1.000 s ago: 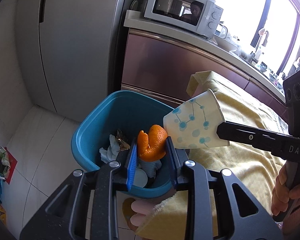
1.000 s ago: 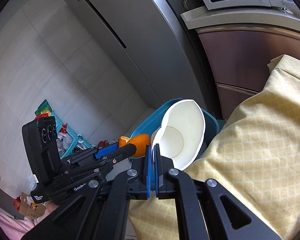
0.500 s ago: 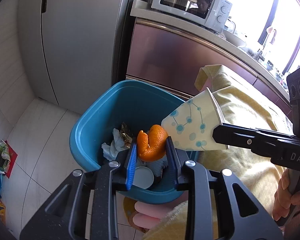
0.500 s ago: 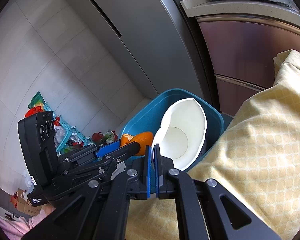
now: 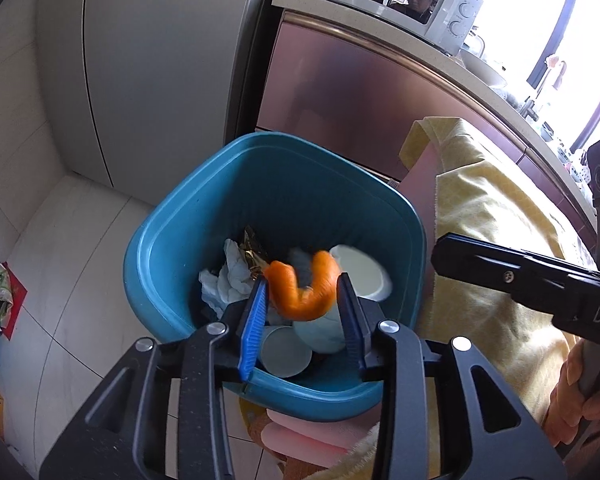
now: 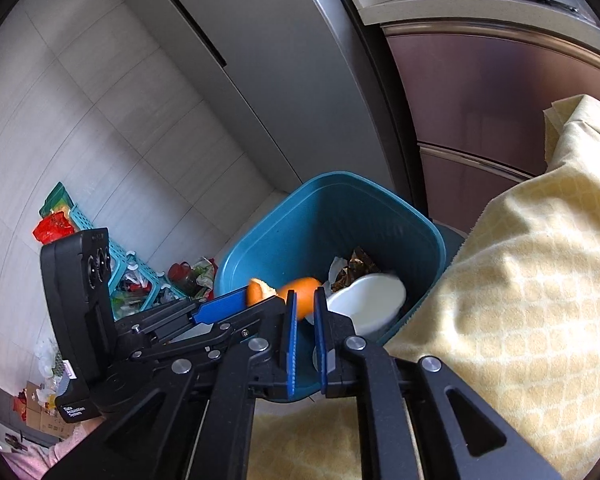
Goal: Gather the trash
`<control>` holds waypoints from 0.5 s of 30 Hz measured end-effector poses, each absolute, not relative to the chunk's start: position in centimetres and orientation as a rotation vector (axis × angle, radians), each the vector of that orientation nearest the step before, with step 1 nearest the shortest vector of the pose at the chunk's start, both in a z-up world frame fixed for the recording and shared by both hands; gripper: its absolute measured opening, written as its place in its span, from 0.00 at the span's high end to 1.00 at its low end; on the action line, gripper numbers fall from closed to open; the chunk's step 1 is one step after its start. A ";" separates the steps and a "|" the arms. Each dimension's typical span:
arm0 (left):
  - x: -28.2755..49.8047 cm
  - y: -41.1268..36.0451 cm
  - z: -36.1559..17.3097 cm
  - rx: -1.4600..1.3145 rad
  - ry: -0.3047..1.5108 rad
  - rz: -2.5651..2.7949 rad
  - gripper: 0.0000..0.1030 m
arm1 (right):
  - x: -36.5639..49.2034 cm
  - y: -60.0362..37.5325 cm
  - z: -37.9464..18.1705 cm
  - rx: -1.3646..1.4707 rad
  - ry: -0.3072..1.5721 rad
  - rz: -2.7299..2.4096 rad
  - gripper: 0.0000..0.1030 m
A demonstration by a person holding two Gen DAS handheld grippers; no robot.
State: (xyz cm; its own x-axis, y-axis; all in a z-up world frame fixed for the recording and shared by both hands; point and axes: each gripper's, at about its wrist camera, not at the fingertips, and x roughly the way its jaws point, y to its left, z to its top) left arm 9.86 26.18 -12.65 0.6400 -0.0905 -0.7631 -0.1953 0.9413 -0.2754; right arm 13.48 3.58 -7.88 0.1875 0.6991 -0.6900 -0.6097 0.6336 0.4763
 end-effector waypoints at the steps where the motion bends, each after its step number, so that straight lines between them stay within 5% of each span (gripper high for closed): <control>1: 10.0 26.2 -12.8 -0.358 0.880 0.054 0.64 | 13.4 3.4 -7.9 0.104 1.029 0.920 0.92; 10: 8.9 25.2 -11.3 -0.343 0.812 0.029 0.44 | 11.8 0.0 -6.3 0.119 0.944 0.890 0.70; 15: 6.9 23.5 -8.6 -0.301 0.721 -0.010 0.32 | 9.6 -3.3 -4.7 0.107 0.855 0.853 0.49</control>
State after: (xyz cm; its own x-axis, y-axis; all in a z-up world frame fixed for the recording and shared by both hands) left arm 6.94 23.50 -8.56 0.7533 -0.1118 -0.6481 -0.0940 0.9570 -0.2744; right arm 9.62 -3.30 -4.66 0.3557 0.6994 -0.6199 -0.6185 0.6734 0.4049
